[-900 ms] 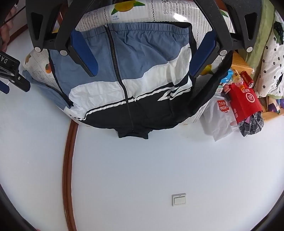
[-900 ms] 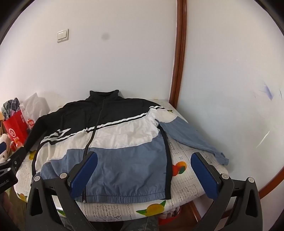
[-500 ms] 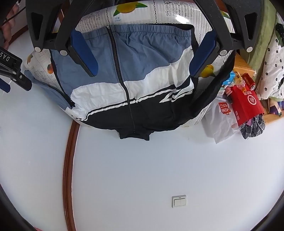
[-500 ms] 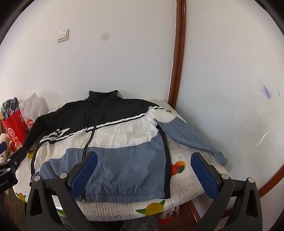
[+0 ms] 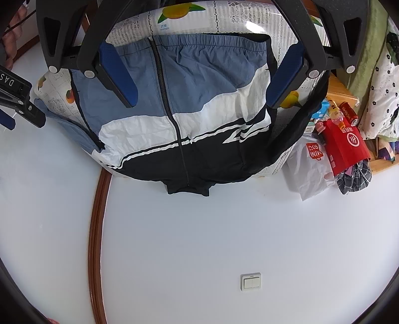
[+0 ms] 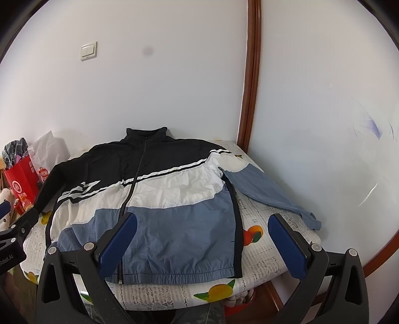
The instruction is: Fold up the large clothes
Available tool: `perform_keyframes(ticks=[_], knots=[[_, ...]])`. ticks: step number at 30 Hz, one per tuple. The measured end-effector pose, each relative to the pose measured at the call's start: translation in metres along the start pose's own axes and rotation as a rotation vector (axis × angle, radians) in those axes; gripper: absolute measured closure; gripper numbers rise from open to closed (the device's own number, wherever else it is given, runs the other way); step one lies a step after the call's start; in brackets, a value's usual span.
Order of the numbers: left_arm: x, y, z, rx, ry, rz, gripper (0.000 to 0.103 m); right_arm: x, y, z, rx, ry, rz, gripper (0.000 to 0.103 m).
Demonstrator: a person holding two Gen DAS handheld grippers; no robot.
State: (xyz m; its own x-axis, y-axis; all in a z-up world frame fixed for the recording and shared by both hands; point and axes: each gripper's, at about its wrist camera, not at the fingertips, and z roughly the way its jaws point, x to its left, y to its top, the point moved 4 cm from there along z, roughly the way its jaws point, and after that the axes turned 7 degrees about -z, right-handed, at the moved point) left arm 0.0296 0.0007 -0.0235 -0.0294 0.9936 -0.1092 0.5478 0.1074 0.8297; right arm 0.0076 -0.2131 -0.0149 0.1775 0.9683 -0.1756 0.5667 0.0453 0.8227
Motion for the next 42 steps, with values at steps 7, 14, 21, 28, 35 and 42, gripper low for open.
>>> perform_keyframes(ticks=[7, 14, 21, 28, 35, 42], knots=[[0.0012, 0.0015, -0.0005, 0.000, 0.002, -0.011, 0.000, 0.0022, 0.0004, -0.0018, -0.003, 0.005, -0.006, 0.000], [0.0011, 0.0008, -0.0023, -0.006, 0.004, -0.003, 0.000, 0.0070, -0.0008, 0.0002, 0.004, 0.007, -0.011, 0.000], [0.0025, 0.0005, -0.0039, -0.014, 0.008, -0.008, 0.000, 0.0075, -0.0011, 0.0006, 0.004, 0.008, -0.010, 0.000], [0.0029, 0.0004, -0.0031, -0.010, 0.009, -0.013, 0.000, 0.0068, -0.0016, 0.0004, 0.003, 0.008, -0.003, 0.000], [0.0040, -0.0006, -0.0032, -0.006, 0.008, -0.017, 0.000, 0.0075, -0.0010, 0.0008, 0.006, 0.009, -0.002, 0.000], [0.0040, 0.0000, -0.0029, -0.010, 0.007, -0.020, 0.000, 0.0071, -0.0018, 0.0016, 0.007, 0.008, -0.001, 0.000]])
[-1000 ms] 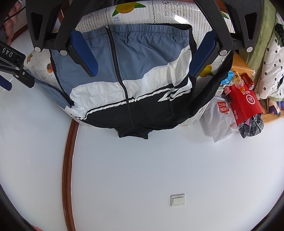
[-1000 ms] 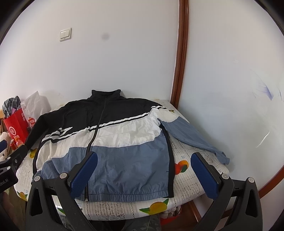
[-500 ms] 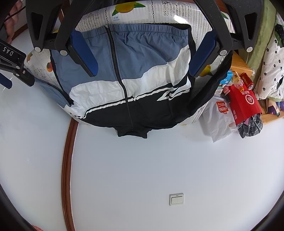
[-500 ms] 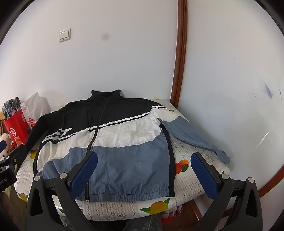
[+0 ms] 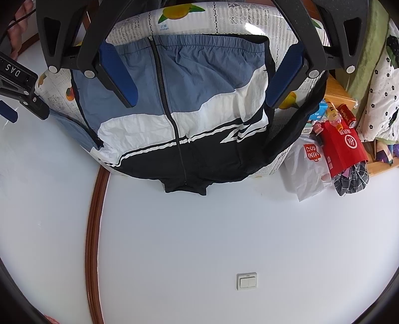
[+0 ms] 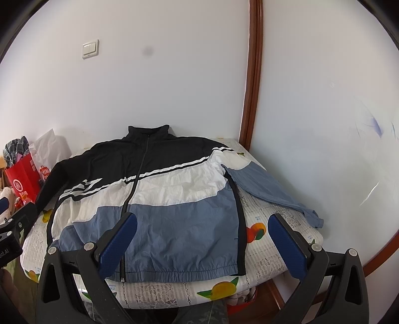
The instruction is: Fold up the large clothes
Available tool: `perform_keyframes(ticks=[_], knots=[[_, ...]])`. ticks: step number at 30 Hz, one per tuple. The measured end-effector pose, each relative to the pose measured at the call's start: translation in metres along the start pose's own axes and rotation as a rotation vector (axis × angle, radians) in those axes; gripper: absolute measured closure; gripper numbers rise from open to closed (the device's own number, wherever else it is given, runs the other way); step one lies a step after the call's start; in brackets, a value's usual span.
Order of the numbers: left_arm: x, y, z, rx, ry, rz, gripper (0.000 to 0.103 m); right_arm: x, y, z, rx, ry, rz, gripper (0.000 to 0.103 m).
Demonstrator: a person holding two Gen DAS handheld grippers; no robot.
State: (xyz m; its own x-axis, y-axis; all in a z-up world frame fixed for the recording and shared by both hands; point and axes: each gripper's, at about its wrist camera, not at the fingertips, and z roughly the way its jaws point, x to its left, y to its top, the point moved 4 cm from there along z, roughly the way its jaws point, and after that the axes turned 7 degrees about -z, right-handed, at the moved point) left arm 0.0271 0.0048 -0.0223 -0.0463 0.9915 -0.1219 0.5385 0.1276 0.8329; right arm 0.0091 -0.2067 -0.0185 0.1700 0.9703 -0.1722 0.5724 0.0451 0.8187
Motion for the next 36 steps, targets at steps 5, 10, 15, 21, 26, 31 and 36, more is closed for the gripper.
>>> perform_keyframes(ticks=[5, 10, 15, 21, 26, 31, 36], knots=[[0.001, -0.002, -0.001, -0.002, 0.005, -0.004, 0.000, 0.001, -0.002, 0.001, 0.001, -0.003, -0.003, 0.000], [0.001, -0.003, -0.001, 0.002, -0.003, -0.003, 0.000, -0.001, -0.002, 0.001, 0.002, -0.008, 0.000, 0.000], [0.004, -0.002, 0.002, 0.018, -0.023, -0.005, 0.000, 0.001, -0.003, 0.004, 0.009, -0.012, -0.014, 0.000], [0.013, 0.004, 0.007, 0.018, -0.016, -0.018, 0.000, -0.001, -0.001, 0.014, 0.028, -0.010, -0.003, 0.000], [0.023, 0.009, 0.018, 0.009, 0.003, -0.021, 0.000, 0.000, 0.005, 0.025, 0.036, -0.014, -0.005, 0.000], [0.039, 0.014, 0.038, 0.039, -0.025, -0.047, 0.000, 0.006, 0.011, 0.038, 0.051, -0.006, -0.015, 0.000], [0.056, 0.012, 0.063, 0.082, -0.002, -0.058, 0.000, 0.017, 0.011, 0.064, 0.087, -0.032, -0.054, 0.000]])
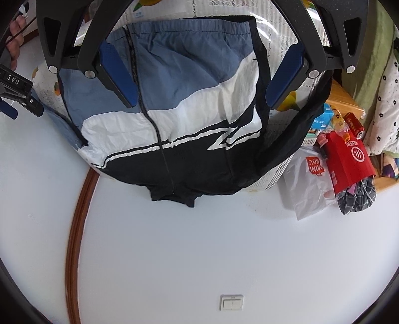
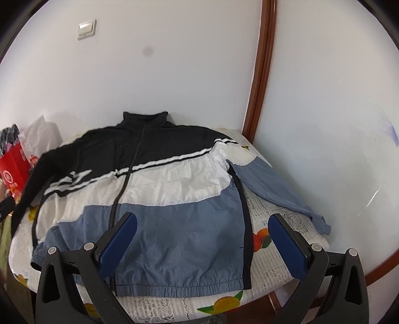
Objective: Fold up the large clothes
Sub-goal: 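Grasp the black sleeve of the jacket with the left tool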
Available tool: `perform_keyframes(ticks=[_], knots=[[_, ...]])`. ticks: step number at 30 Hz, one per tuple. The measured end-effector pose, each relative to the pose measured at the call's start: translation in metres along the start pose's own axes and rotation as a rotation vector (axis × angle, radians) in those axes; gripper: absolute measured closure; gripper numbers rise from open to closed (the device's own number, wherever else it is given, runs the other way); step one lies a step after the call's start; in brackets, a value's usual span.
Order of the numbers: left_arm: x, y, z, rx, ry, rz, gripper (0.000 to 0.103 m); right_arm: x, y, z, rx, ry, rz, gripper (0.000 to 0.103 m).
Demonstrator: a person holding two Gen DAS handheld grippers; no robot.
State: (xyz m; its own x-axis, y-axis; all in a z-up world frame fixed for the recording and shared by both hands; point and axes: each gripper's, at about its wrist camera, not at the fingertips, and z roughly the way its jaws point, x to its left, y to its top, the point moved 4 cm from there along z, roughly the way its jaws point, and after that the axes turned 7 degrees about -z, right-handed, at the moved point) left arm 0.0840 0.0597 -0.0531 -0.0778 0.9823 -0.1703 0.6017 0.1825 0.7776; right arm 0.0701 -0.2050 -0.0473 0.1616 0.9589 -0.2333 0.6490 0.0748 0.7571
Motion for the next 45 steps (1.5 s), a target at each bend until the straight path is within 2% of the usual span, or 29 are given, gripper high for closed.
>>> perform_keyframes(ticks=[3, 8, 11, 15, 19, 21, 26, 31, 33, 35, 38, 39, 40, 45], knots=[[0.013, -0.002, 0.018, 0.015, 0.046, -0.010, 0.000, 0.008, 0.000, 0.023, 0.040, -0.013, -0.035, 0.000], [0.048, -0.014, 0.053, 0.085, 0.069, -0.081, 0.001, 0.024, -0.004, 0.055, 0.052, 0.029, -0.069, 0.000], [0.071, -0.015, 0.064, 0.075, 0.106, -0.111, 0.001, 0.035, -0.004, 0.071, 0.068, 0.059, -0.082, 0.000], [0.109, -0.011, 0.079, 0.071, 0.165, -0.167, 0.004, 0.051, 0.001, 0.080, 0.046, 0.132, -0.075, 0.004], [0.134, -0.001, 0.096, 0.076, 0.241, -0.138, 0.012, 0.066, 0.007, 0.085, 0.027, 0.182, -0.084, 0.008], [0.143, 0.003, 0.104, 0.080, 0.254, -0.136, 0.012, 0.076, 0.010, 0.090, 0.033, 0.189, -0.098, 0.009], [0.160, 0.008, 0.127, 0.102, 0.280, -0.118, 0.014, 0.086, 0.010, 0.107, 0.086, 0.169, -0.120, 0.009], [0.177, 0.009, 0.148, 0.113, 0.349, -0.093, 0.019, 0.086, 0.011, 0.127, 0.133, 0.138, -0.118, 0.009], [0.183, 0.008, 0.154, 0.122, 0.375, -0.092, 0.027, 0.086, 0.013, 0.134, 0.142, 0.123, -0.117, 0.009], [0.189, 0.006, 0.163, 0.142, 0.401, -0.100, 0.040, 0.086, 0.014, 0.139, 0.152, 0.121, -0.115, 0.009], [0.194, 0.008, 0.170, 0.151, 0.428, -0.105, 0.069, 0.088, 0.016, 0.145, 0.159, 0.117, -0.128, 0.009], [0.195, 0.009, 0.170, 0.147, 0.438, -0.104, 0.087, 0.088, 0.017, 0.146, 0.158, 0.114, -0.134, 0.009], [0.195, 0.012, 0.169, 0.145, 0.438, -0.110, 0.095, 0.089, 0.019, 0.147, 0.157, 0.114, -0.139, 0.009], [0.185, 0.037, 0.151, 0.079, 0.407, -0.146, 0.097, 0.083, 0.028, 0.148, 0.141, 0.125, -0.136, 0.009]])
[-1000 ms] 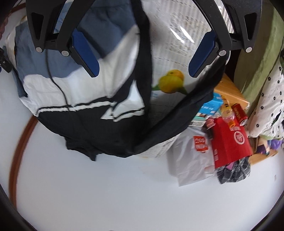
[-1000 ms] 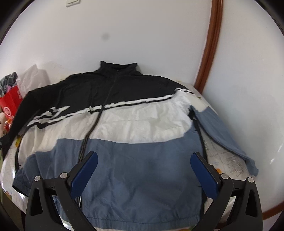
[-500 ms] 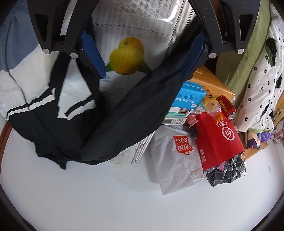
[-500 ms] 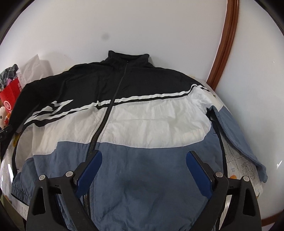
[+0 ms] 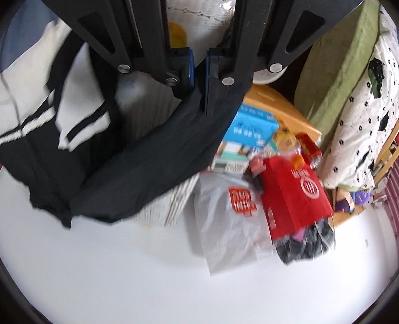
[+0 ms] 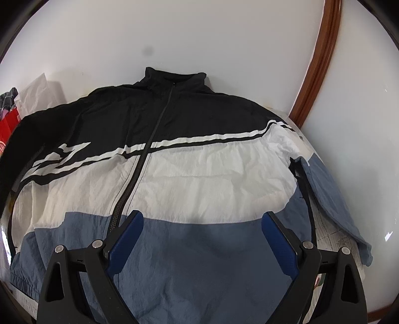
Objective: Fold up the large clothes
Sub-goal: 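Grasp the black sleeve of the jacket with the left tool, then fold the black sleeve across the jacket front with the left tool, then release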
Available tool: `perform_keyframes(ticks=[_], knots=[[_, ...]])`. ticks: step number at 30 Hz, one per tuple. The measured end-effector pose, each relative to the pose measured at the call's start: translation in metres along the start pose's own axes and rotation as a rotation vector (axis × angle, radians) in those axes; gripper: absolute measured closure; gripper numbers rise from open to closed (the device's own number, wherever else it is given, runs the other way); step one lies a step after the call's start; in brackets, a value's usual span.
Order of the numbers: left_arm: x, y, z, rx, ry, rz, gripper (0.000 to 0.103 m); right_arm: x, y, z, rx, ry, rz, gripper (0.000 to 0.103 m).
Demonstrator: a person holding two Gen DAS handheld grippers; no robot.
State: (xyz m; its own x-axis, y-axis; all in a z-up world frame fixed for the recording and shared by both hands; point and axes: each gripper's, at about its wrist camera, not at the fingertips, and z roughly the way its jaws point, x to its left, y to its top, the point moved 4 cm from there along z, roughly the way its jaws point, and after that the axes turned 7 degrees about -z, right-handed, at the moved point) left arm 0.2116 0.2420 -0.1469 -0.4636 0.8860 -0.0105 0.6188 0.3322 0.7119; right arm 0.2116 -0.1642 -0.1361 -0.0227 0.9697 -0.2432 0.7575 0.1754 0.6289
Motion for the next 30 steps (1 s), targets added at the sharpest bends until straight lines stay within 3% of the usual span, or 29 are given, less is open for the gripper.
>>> perform_keyframes(ticks=[6, 13, 18, 22, 30], knots=[[-0.035, 0.032, -0.041, -0.097, -0.066, 0.003, 0.097, -0.020, 0.009, 0.001, -0.026, -0.013, 0.025, 0.009], [-0.131, 0.053, -0.078, -0.162, -0.206, 0.107, 0.097, -0.057, 0.010, -0.006, -0.056, -0.003, 0.064, 0.009], [-0.207, 0.042, -0.076, -0.120, -0.302, 0.174, 0.097, -0.089, 0.001, -0.008, -0.064, -0.021, 0.092, 0.009], [-0.254, 0.022, -0.066, -0.070, -0.334, 0.230, 0.097, -0.110, -0.012, -0.004, -0.054, -0.037, 0.105, 0.009], [-0.301, -0.015, -0.047, 0.030, -0.359, 0.317, 0.097, -0.136, -0.040, 0.021, 0.011, -0.056, 0.135, 0.009]])
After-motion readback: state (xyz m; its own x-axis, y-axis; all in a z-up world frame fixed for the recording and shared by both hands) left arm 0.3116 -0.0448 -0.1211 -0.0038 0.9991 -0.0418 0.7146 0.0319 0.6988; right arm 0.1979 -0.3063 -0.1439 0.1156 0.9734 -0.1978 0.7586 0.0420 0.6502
